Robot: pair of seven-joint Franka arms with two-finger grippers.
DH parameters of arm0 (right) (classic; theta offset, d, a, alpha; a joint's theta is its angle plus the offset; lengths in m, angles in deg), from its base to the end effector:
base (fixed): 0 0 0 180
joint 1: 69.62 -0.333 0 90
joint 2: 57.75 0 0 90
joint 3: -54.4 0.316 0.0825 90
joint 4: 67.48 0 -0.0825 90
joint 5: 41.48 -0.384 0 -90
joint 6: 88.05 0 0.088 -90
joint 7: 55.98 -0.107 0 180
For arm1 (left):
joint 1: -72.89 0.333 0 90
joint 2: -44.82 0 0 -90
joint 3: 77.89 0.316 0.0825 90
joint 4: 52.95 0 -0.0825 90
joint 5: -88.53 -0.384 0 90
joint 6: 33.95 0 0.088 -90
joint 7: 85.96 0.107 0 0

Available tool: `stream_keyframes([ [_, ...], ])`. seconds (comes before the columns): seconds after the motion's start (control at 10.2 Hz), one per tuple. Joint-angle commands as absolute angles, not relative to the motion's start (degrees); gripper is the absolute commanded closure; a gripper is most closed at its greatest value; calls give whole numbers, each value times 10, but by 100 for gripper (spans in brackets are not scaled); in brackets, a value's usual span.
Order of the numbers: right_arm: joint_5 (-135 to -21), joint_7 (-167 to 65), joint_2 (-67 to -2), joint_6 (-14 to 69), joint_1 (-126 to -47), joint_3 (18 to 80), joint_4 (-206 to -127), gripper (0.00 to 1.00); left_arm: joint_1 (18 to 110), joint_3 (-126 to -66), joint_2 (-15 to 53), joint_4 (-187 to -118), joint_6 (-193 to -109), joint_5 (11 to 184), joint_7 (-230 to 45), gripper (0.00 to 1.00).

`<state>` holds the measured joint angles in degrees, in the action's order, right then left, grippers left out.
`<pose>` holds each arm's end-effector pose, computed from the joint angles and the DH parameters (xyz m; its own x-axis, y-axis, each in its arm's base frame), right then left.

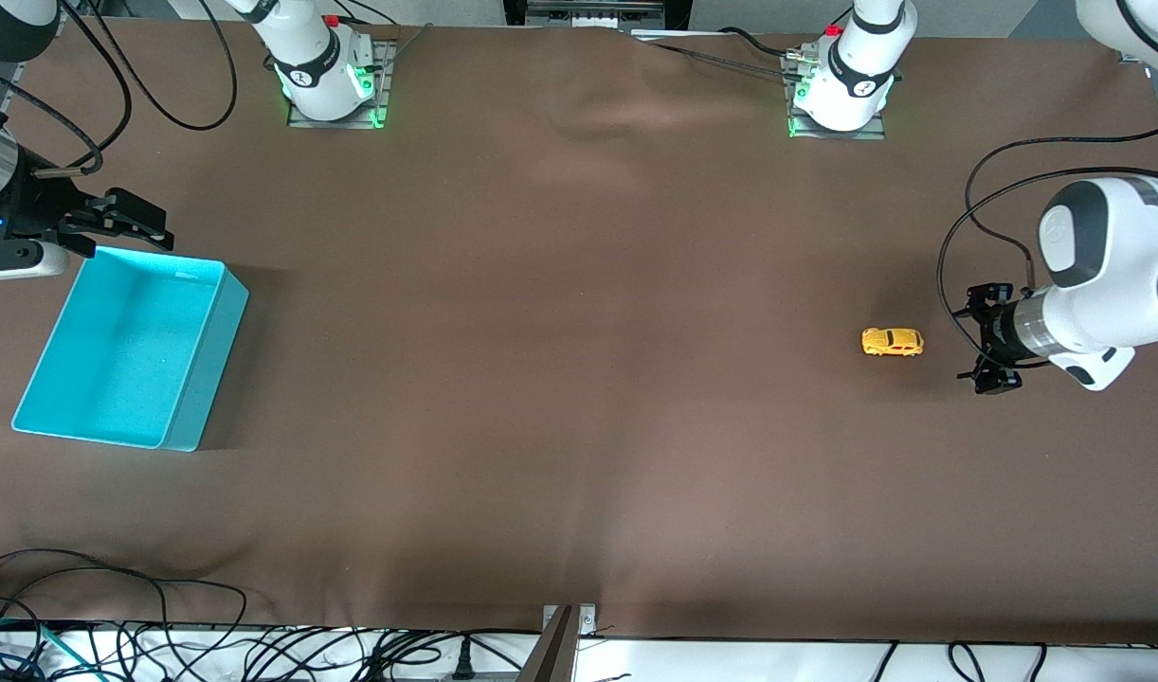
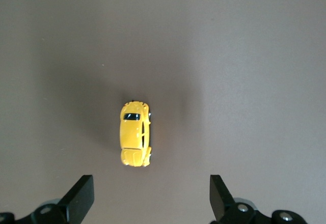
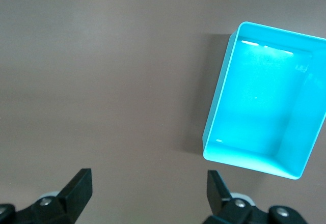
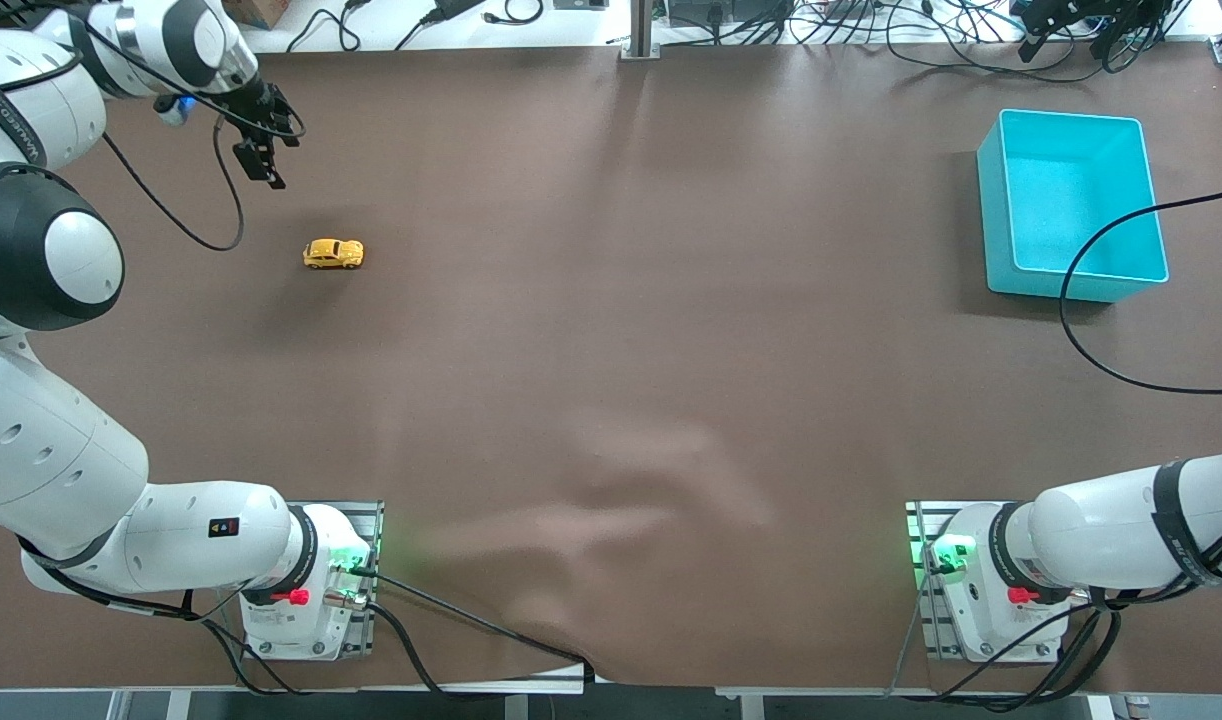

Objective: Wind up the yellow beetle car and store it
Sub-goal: 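Lower the left gripper onto the yellow car and close on it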

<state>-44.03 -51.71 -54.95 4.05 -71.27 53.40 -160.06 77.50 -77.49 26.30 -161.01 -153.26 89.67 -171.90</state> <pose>0.5695 0.0113 0.5790 0.9950 0.0840 -0.0538 0.0815 -0.9955 -0.0476 0.6077 0.0521 0.3266 -0.0286 0.9993 -0.0227 0.9918 0.0256 -0.1253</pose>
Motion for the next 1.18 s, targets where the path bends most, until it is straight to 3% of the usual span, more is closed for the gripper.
stream_keyframes([
  [0.0, -439, -523, -551, 41, -714, 535, -1599, 0, 776, -777, 276, -1677, -1624, 881, -1751, 0],
  [0.49, -439, -523, -551, 41, -714, 535, -1600, 0, 774, -779, 272, -1790, -1793, 879, -1749, 0],
  [1.08, -439, -523, -550, 41, -713, 535, -1600, 0, 774, -779, 249, -1839, -1873, 843, -1751, 0],
])
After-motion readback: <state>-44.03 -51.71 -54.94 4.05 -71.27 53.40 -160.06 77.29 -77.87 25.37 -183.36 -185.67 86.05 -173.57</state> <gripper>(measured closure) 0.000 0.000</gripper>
